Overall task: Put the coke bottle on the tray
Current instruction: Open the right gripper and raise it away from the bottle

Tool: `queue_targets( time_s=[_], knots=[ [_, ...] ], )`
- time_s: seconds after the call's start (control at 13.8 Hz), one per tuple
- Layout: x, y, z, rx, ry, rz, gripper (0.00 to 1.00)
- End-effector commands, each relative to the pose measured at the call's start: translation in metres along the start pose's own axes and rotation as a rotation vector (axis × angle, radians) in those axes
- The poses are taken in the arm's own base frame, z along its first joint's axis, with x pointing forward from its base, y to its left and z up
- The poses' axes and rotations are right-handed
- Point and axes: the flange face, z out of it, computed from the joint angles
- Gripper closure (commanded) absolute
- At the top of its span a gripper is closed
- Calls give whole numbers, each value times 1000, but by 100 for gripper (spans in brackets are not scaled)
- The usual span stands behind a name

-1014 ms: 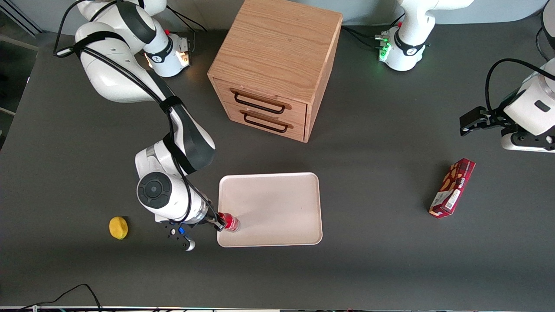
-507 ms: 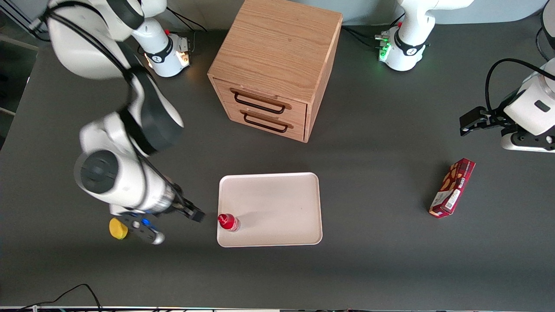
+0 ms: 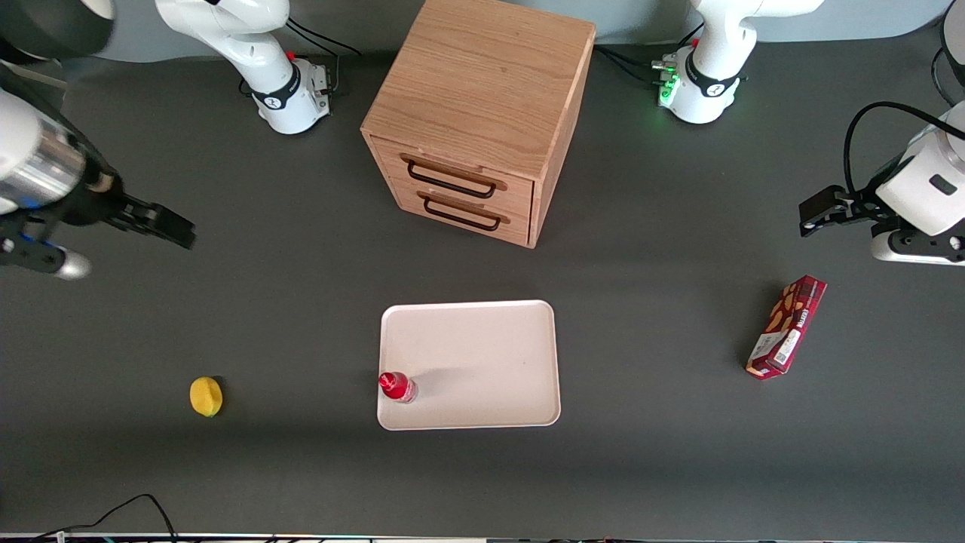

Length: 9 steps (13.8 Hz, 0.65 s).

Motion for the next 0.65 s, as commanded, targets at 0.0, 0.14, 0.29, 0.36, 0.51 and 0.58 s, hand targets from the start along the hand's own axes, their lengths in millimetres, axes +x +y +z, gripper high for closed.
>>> queue_targets(
  time_s=[0.0, 0.14, 0.29, 0.36, 0.51, 0.58],
  knots=[
    [-44, 49, 41, 18, 2, -25, 0],
    [-57, 66, 61, 35, 25, 2, 0],
    [-59, 65, 59, 51, 23, 1, 0],
    [-59, 63, 55, 51, 23, 1, 0],
    [-50, 61, 39, 63, 39, 15, 0],
    [-45, 59, 34, 64, 36, 13, 0]
  ],
)
